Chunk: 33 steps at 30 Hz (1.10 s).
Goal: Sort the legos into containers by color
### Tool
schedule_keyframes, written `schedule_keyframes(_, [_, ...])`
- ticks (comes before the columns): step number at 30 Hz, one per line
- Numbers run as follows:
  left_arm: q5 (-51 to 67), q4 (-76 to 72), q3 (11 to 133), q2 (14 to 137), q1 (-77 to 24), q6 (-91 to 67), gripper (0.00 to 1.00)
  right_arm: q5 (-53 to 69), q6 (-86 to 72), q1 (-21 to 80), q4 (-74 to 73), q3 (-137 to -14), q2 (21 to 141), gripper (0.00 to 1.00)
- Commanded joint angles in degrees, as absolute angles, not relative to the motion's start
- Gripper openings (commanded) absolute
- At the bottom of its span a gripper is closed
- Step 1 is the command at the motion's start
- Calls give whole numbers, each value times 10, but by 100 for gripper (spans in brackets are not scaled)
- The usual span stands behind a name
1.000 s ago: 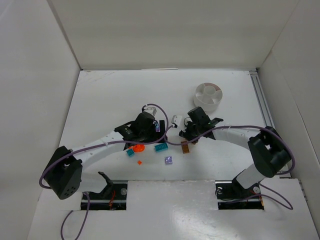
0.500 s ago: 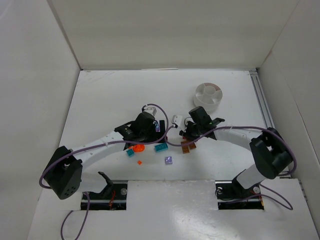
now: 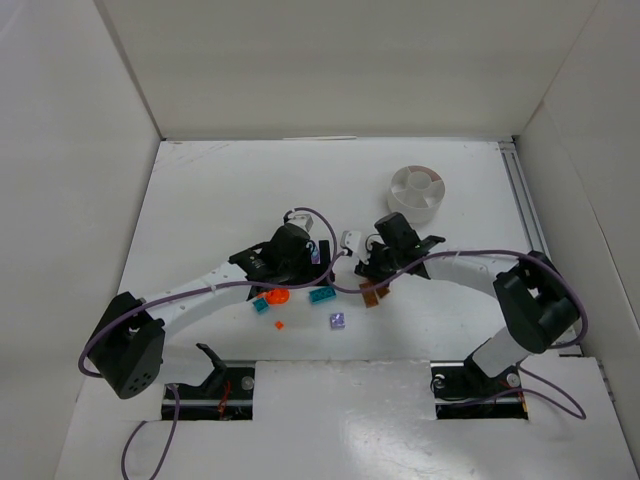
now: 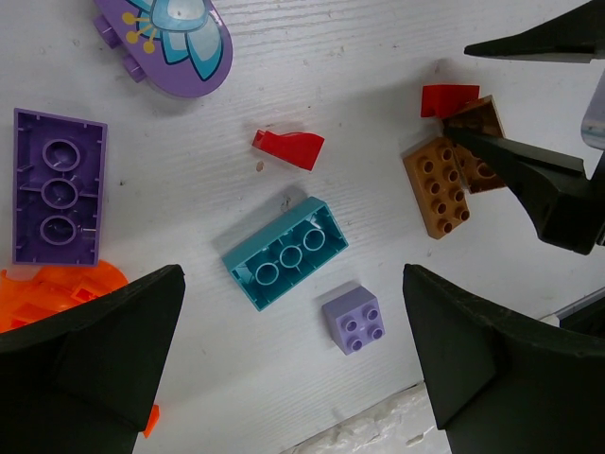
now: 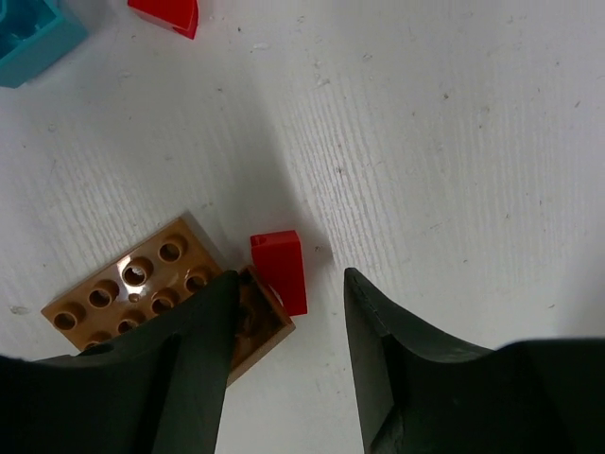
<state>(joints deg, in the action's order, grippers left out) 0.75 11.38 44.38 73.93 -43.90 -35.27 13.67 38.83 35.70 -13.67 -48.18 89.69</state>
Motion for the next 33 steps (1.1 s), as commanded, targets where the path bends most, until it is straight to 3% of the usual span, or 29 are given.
schedule_keyframes(1, [0,109,460,735,-442,-356,100,128,392,361,-108,-510,907,54])
schedule_keyframes(18, [0,109,460,724,-442,-345,100,110,367,345,-120,-423,791,59])
schedule_keyframes(33, [-6,114,454,708,-442,-345,100,116,396,360,-84,-497,874,60])
